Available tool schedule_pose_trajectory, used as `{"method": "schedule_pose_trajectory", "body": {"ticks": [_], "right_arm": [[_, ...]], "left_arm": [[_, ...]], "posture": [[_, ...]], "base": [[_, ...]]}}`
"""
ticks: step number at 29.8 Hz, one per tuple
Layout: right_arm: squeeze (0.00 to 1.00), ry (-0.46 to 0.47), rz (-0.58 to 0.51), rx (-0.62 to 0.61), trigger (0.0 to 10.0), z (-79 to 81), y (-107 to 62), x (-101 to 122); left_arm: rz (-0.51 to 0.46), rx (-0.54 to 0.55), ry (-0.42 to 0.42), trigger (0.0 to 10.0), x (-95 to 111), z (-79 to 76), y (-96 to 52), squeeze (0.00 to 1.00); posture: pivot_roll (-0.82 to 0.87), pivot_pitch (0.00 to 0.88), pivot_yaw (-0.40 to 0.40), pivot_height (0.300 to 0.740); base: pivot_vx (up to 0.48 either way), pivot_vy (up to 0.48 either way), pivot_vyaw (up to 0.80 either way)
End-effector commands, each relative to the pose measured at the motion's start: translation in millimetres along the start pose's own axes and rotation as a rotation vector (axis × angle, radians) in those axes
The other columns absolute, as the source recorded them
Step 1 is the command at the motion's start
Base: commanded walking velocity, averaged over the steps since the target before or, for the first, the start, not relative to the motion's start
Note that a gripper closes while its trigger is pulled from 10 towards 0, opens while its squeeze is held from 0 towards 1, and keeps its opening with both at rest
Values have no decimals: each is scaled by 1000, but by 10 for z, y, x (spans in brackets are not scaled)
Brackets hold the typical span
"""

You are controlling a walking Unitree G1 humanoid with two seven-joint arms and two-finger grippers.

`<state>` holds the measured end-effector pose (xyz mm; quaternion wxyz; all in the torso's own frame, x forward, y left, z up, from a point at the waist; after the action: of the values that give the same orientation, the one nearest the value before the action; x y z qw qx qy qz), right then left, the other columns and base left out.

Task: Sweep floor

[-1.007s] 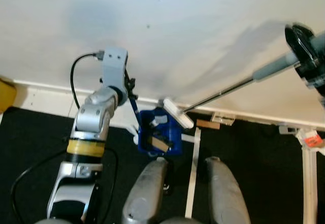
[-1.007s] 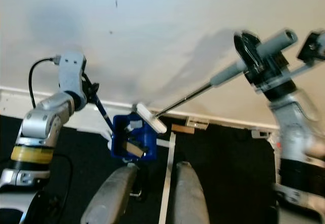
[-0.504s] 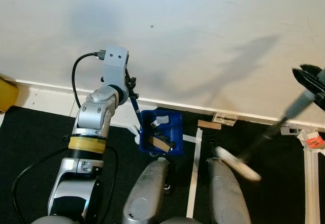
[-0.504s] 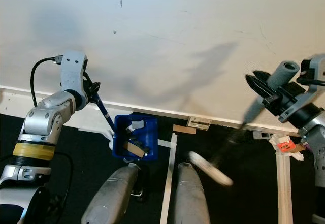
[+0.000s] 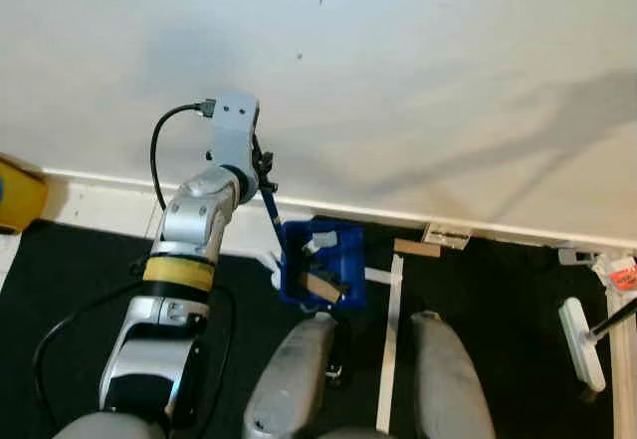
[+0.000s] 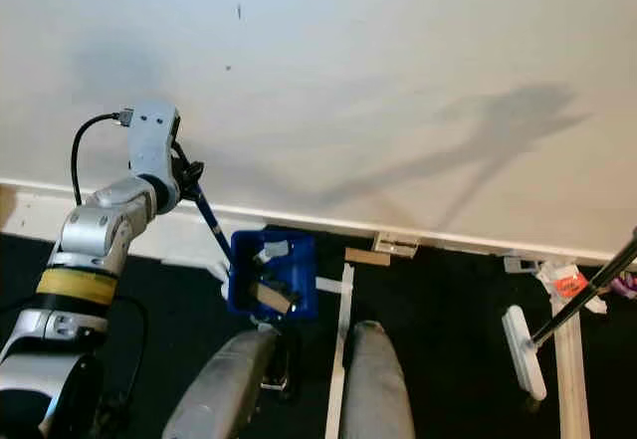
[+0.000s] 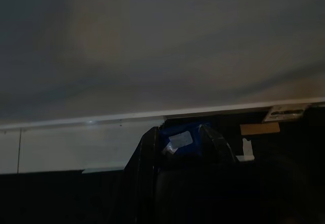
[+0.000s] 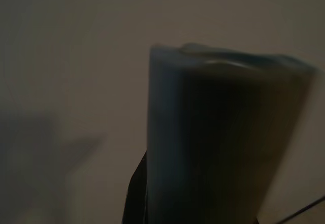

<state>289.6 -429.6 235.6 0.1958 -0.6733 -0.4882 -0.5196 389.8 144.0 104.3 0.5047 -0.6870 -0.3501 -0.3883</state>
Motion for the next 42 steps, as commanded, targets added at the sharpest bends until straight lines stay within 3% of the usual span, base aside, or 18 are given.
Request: {"method": "schedule_pose_trajectory", "body": {"ticks": [1,6,10,13,15,23,25,27,37,42], "right_arm": [[0,21,-96,-51,10000,27,-1,66],[0,38,-150,-29,10000,299,59,80],[0,-38,-142,39,10000,617,102,1],[0,-49,-136,53,10000,698,100,-35],[0,-35,-121,77,10000,833,78,-145],[0,-36,-121,84,10000,876,68,-180],[0,-39,-120,93,10000,931,54,-207],[0,-30,-131,128,10000,1089,46,-200],[0,-26,-67,157,10000,1274,-35,-401],[0,-29,-71,160,10000,1319,-34,-398]], "left_arm": [[59,-64,-32,10000,-189,-120,41,0],[59,-65,-35,10000,-193,-107,29,0],[59,-48,-35,10000,-203,-27,-13,0],[61,-41,-35,10000,-214,2,-28,0],[66,-33,-32,10000,-236,43,-59,0],[68,-32,-32,10000,-243,51,-64,0],[70,-30,-31,10000,-249,60,-74,0],[84,-28,-25,10000,-288,75,-128,0],[96,-29,-19,10000,-305,80,-188,0],[99,-23,-16,10000,-293,102,-230,0]], "posture": [[-54,182,71,740],[-38,178,75,740],[-2,177,73,740],[-2,177,73,740],[21,187,77,740],[21,187,77,740],[34,198,84,740],[51,223,90,740],[85,259,105,740],[97,264,108,740]], "base": [[0,0,0],[0,0,0],[0,0,0],[0,0,0],[0,0,0],[0,0,0],[0,0,0],[0,0,0],[0,0,0],[0,0,0]]}}
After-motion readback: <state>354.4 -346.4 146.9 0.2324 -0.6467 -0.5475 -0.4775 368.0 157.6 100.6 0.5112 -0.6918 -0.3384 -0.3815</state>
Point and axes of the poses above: a point about 5 cm out from each wrist's last joint towards the gripper, its own y axis pointing out of the wrist towards the gripper, its own x axis along the axis of the wrist's last joint, z = x × y, the point moved 5 cm from there along y, pointing out of the wrist towards the gripper, and after that the axes turned 14 degrees about -y, right-handed, at the moved point
